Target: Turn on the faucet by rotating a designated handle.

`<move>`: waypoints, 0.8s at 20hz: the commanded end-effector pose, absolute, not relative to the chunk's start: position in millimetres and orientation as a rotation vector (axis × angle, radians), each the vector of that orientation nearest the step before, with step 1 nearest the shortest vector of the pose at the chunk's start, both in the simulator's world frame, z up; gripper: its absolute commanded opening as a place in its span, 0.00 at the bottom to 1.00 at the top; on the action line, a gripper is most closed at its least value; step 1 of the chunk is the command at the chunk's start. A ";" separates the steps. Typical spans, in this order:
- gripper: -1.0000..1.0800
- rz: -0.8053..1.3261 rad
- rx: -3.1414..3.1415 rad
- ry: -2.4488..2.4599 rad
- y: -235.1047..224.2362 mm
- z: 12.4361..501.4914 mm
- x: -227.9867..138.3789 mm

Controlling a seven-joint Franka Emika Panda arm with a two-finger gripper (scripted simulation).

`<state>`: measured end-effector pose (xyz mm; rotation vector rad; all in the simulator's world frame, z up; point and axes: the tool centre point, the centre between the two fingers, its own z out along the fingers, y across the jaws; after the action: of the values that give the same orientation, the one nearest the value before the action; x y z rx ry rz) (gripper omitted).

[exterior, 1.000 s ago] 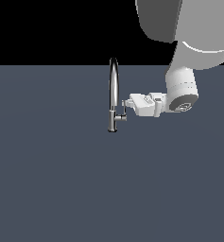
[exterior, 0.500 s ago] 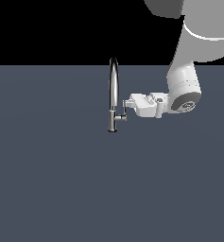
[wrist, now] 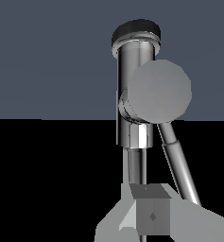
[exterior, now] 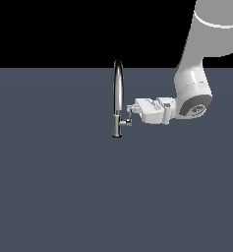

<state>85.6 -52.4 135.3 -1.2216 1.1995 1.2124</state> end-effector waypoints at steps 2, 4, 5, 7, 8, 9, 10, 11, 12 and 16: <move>0.00 1.213 -1.222 1.198 -55.8 140.1 76.3; 0.00 1.217 -1.224 1.193 -49.5 138.2 80.1; 0.00 1.217 -1.224 1.193 -49.8 136.8 77.3; 0.00 1.216 -1.224 1.194 -50.5 134.1 71.7; 0.00 1.216 -1.224 1.194 -51.1 132.7 68.8; 0.00 1.216 -1.224 1.194 -51.3 131.3 65.9; 0.00 1.216 -1.223 1.194 -51.8 129.8 62.9; 0.00 1.216 -1.223 1.194 -52.1 128.4 59.9; 0.00 1.215 -1.223 1.195 -52.8 126.9 56.9; 0.00 1.214 -1.223 1.196 -54.5 120.7 44.3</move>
<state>55.7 -49.0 134.7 -1.2369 1.1752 1.2026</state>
